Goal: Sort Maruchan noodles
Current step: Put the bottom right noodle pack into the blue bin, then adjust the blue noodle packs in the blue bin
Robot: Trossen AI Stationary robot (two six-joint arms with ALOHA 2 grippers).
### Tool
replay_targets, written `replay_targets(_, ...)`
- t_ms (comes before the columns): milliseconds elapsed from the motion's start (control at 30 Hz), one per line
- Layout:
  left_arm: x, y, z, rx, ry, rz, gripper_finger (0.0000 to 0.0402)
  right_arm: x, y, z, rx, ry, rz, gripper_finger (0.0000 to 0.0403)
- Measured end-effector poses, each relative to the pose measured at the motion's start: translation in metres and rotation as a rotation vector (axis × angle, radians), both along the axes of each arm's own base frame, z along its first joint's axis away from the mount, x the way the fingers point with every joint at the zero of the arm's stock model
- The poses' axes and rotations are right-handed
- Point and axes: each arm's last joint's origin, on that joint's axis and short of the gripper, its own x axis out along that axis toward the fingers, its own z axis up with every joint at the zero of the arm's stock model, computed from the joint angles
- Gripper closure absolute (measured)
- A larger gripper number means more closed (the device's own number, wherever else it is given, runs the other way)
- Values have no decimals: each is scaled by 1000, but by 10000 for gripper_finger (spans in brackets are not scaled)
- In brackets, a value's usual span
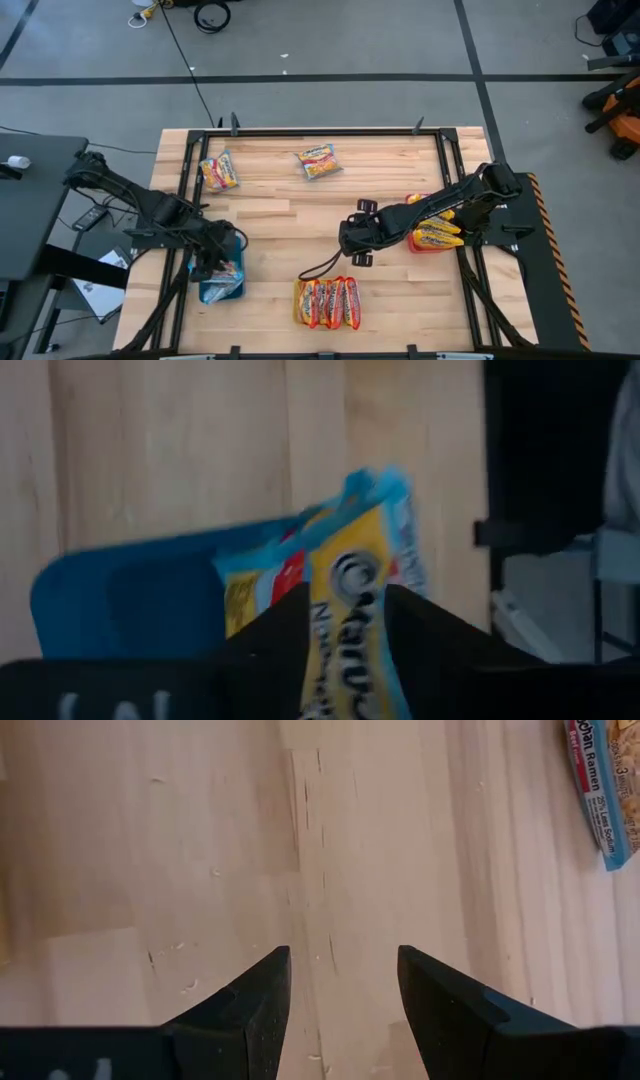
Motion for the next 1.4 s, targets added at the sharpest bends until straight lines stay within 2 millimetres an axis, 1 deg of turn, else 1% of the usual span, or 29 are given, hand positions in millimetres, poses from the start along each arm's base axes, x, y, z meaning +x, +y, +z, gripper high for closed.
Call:
replay_targets(100,2,0,14,8,-42,26,235,0,0,0,2,-2,-6,213)
replay_targets(167,2,2,20,34,-43,70,215,0,0,0,6,-6,-14,213)
replay_targets(233,-2,6,19,96,-8,126,199,0,0,0,10,-11,-25,213)
replay_targets(300,-7,11,15,166,49,190,192,1,0,0,14,-22,-27,213)
replay_targets(400,-11,18,11,255,122,277,192,9,2,1,18,-93,-29,213)
replay_targets(500,-9,22,8,284,143,315,202,25,8,-2,64,-209,3,213)
replay_targets(600,-2,23,4,304,169,306,214,40,21,-3,59,-261,97,213)
replay_targets(767,11,22,-10,294,298,244,228,60,34,10,-53,-317,176,213)
replay_targets(867,14,20,-18,299,391,191,230,65,33,17,-65,-348,215,213)
replay_targets(1033,4,22,-23,364,568,178,230,68,28,18,-59,-357,223,213)
replay_targets(1133,-4,23,-17,345,677,197,230,69,25,11,-48,-328,226,213)
replay_targets(1233,-8,22,2,320,745,218,230,68,21,3,-48,-301,221,213)
replay_targets(1333,-7,16,20,282,726,213,230,67,16,-1,-43,-290,195,213)
replay_targets(1400,-10,10,24,216,740,200,230,65,15,-3,-37,-269,181,213)
